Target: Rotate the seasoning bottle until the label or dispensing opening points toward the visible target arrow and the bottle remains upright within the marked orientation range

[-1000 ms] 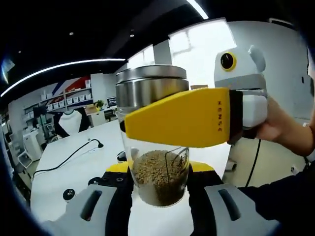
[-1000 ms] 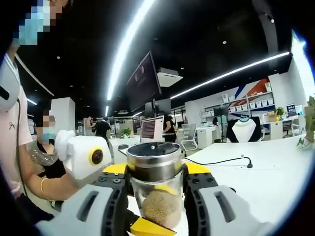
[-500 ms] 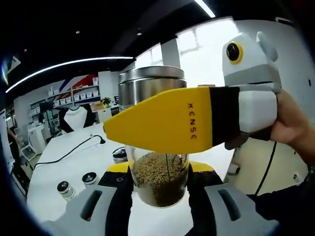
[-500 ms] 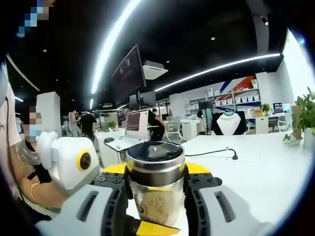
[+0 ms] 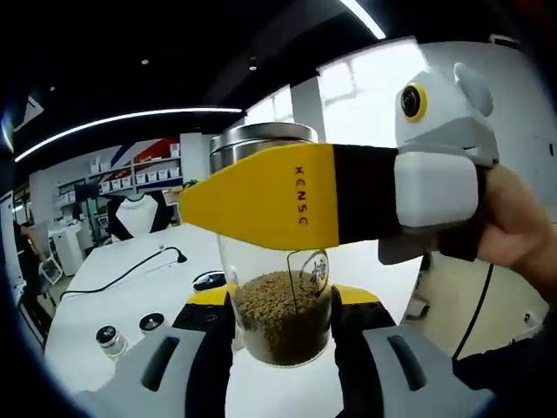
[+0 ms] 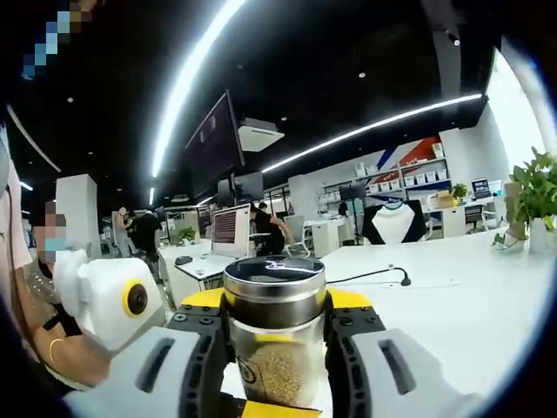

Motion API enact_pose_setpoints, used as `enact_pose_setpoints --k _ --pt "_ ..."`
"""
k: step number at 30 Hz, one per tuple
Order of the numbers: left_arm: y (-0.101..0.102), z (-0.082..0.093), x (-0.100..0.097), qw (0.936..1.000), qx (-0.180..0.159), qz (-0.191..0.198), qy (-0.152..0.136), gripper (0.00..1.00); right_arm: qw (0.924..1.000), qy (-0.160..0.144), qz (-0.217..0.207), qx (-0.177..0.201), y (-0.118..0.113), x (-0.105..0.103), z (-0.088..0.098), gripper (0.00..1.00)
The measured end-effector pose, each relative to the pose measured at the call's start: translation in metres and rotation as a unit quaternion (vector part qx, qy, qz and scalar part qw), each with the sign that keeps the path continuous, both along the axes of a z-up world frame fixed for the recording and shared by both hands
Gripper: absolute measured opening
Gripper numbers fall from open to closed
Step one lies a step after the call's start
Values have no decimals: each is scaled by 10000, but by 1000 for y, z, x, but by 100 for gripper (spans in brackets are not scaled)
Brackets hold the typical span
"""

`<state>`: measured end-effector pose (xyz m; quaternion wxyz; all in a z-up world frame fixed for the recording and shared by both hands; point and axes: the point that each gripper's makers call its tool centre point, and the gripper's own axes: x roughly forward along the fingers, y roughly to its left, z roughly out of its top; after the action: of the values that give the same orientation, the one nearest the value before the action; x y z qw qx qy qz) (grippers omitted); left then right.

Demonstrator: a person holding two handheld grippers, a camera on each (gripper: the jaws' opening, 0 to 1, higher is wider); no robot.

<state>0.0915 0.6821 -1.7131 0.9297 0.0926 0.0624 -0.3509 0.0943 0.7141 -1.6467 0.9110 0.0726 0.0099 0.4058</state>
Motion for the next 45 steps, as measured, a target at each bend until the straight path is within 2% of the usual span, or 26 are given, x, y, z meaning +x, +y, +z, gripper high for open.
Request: enact_pose_setpoints --k 2,5,9,10,12,13,14,16,20,22,25,29,31,37,40,43,45 --pt "2 -4 0 9998 193 -11 25 51 9999 -4 -48 -150 -2 3 -4 40" --pt "7 -9 0 9997 240 6 74 57 9998 23 -123 -149 -6 8 -8 40" --pt "19 -16 -2 9997 187 73 165 58 9996 68 -248 -119 -17 16 -12 40" --pt "21 -19 -5 9994 178 6 292 58 9994 73 -298 -138 -20 19 -13 40" --pt "24 -19 -8 9989 -59 -58 455 59 9992 122 -334 -172 -25 24 -16 40" --pt "29 -15 -6 9985 -321 37 449 59 9991 161 -365 -149 -29 27 -18 40" --pt "34 -13 -5 9981 -414 100 444 60 9990 165 -408 -126 -32 30 -18 40" --pt "46 -12 -4 9980 -430 228 396 62 9983 172 -522 -172 -39 36 -22 40" --pt "67 -11 -7 9981 -357 364 360 83 9963 209 -777 -316 -52 51 -32 40" --pt "80 -12 -11 9980 -305 468 301 90 9954 240 -869 -330 -58 58 -37 40" --pt "102 -17 -12 9966 -201 716 343 90 9946 250 -958 -301 -63 65 -43 40" --pt "122 -14 -11 9950 -156 953 240 94 9921 199 -1098 -571 -70 79 -55 40" --pt "136 -2 -7 9932 -129 1149 -147 99 9915 189 -1128 -617 -73 86 -59 40" --pt "156 8 -9 9899 -235 1380 -202 100 9897 188 -1170 -799 -76 106 -77 40" --pt "164 8 -11 9887 -196 1474 -208 100 9846 132 -1407 -1026 -83 119 -88 40" --pt "172 11 -15 9882 -172 1501 -250 100 9840 290 -1407 -1049 -87 127 -99 40" --pt "181 12 -17 9872 10 1572 -274 100 9835 362 -1428 -1052 -89 131 -106 40"
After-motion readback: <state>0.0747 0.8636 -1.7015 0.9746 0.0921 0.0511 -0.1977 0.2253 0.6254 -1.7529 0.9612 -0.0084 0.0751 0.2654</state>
